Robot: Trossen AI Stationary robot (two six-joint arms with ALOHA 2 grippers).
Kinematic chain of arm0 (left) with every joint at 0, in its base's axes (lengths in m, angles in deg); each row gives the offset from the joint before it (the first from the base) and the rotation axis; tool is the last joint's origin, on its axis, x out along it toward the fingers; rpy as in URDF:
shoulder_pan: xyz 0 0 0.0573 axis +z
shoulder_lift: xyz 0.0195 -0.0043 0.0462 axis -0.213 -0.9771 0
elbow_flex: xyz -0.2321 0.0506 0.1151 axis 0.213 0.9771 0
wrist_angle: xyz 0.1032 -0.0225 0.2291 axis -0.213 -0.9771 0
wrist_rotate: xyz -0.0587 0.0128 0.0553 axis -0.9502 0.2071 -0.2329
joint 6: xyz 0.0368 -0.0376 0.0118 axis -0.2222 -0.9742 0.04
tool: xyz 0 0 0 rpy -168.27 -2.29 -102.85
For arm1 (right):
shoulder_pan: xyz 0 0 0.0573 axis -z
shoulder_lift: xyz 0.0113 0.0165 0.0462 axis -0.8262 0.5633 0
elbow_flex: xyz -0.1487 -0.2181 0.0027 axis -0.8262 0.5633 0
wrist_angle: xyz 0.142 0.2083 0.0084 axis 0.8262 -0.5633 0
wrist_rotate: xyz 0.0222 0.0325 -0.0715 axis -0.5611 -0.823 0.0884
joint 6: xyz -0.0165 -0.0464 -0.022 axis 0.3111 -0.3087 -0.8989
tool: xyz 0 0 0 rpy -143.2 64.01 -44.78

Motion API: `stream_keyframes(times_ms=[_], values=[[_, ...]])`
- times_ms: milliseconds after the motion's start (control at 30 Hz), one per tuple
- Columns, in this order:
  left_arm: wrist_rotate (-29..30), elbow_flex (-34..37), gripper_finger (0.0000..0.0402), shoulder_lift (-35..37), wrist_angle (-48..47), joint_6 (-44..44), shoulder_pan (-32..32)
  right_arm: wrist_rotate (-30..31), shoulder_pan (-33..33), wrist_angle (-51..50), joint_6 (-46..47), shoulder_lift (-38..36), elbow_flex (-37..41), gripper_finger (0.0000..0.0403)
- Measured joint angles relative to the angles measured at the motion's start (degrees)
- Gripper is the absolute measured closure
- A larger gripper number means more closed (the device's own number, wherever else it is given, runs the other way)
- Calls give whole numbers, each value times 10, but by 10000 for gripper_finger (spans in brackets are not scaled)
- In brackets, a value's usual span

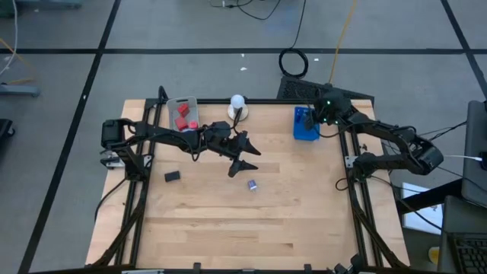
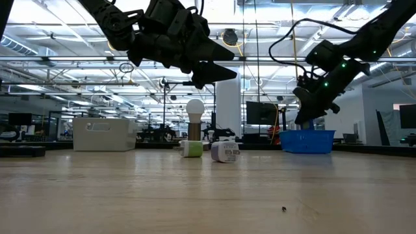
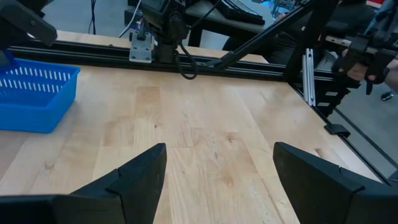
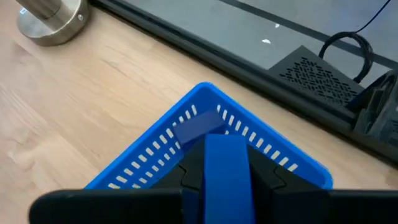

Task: Pick & Place Office items
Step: Put the blue digital clock into the blue bin, then put the violet charger adapter into the gray bin

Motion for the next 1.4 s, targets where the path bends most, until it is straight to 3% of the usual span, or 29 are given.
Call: stream_keyframes(times_ms=[367, 900, 1167, 1400], values=[[0, 0, 103, 0, 0, -1, 0, -7, 0, 31, -7, 0, 17, 355], [0, 0, 103, 0, 0, 4, -1, -6, 0, 33, -10, 0, 17, 302], [0, 0, 103, 0, 0, 5, -1, -8, 0, 73, 0, -10, 17, 252], [-13, 0, 103, 2, -8, 32, -1, -43, 0, 66, 17, -79, 17, 211]])
